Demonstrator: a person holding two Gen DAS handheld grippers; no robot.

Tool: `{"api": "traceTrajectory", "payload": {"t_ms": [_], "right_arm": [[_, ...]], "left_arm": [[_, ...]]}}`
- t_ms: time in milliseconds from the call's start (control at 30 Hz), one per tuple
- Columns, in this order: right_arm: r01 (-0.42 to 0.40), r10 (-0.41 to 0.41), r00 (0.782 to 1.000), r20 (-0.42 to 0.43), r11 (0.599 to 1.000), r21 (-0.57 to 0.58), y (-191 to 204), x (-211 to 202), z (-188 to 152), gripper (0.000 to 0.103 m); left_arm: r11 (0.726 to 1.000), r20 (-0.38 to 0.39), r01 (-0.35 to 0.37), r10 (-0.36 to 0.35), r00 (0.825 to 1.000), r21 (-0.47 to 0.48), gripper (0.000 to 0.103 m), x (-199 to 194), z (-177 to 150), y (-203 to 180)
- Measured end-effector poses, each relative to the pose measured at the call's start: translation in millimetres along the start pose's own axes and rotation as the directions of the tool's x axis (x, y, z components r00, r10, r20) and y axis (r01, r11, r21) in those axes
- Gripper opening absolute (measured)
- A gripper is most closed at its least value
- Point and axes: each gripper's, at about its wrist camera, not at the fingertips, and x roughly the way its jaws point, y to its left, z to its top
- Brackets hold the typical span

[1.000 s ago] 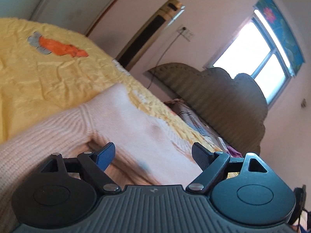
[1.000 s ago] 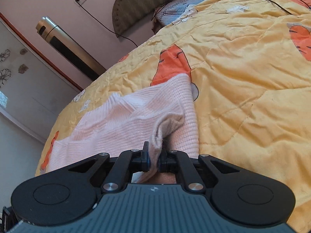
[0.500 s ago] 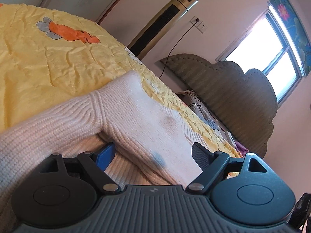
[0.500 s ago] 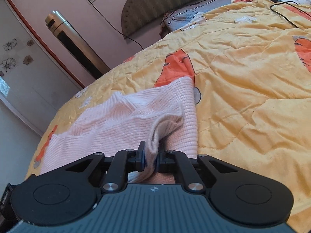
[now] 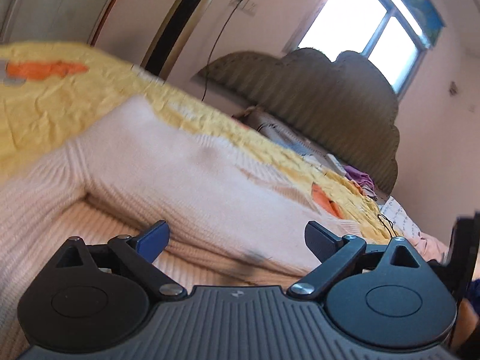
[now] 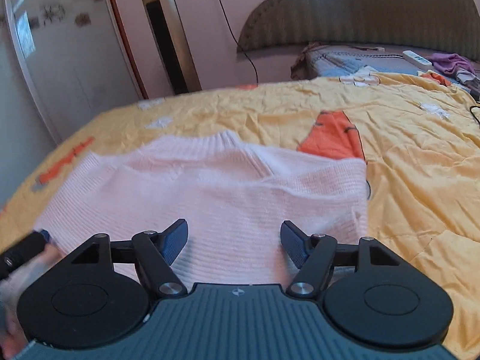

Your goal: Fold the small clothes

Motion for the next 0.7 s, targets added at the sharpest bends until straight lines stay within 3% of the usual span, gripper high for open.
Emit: {"api": "traceTrajectory", "payload": {"t_ms": [100, 267, 333, 400, 467, 567, 633, 700], "right_arm": [[0.011, -0.002, 0.996, 0.094, 0.996, -0.090, 2, 3, -24, 0.071], [0.022, -0.014, 0.996, 0.087, 0.996, -0.086, 6, -2, -24, 0.071], [0.070, -0.062, 0.994, 0.091, 0.994, -0.086, 15, -15, -25, 0.072], [0.094, -0.085, 0.990, 0.112, 0.992, -0.078, 27, -42, -34, 0.073], [0.049, -0.036, 0.988, 0.149, 0.995, -0.083, 34, -81, -52, 0.075], [-0.011, 0.025, 0.979, 0.203, 0.997, -0.070, 33, -141, -90, 0.084], [-0.001, 0.006, 0.977, 0.211, 1.000, -0.023, 24, -177, -124, 0.086], [0.027, -0.039, 0.979, 0.202, 0.998, 0.063, 9, -203, -152, 0.086]], "left_arm": [[0.999, -0.009, 0.031, -0.031, 0.999, -0.014, 0.103, 2, 2, 6], [1.000, 0.004, 0.018, -0.018, 1.000, -0.007, 0.103, 1, 0, 6], [0.997, -0.002, -0.076, 0.076, 0.997, -0.020, 0.103, -9, -1, 5], [0.989, -0.002, -0.140, 0.140, 0.990, 0.052, 0.103, -37, -4, -3], [0.973, 0.027, -0.165, 0.162, 0.986, 0.160, 0.103, -74, -17, -13], [0.908, 0.073, -0.232, 0.221, 0.973, 0.349, 0.103, -128, -48, -22], [0.882, 0.065, -0.270, 0.266, 0.962, 0.385, 0.103, -153, -63, -16], [0.889, 0.041, -0.277, 0.281, 0.959, 0.365, 0.103, -170, -70, -4]]}}
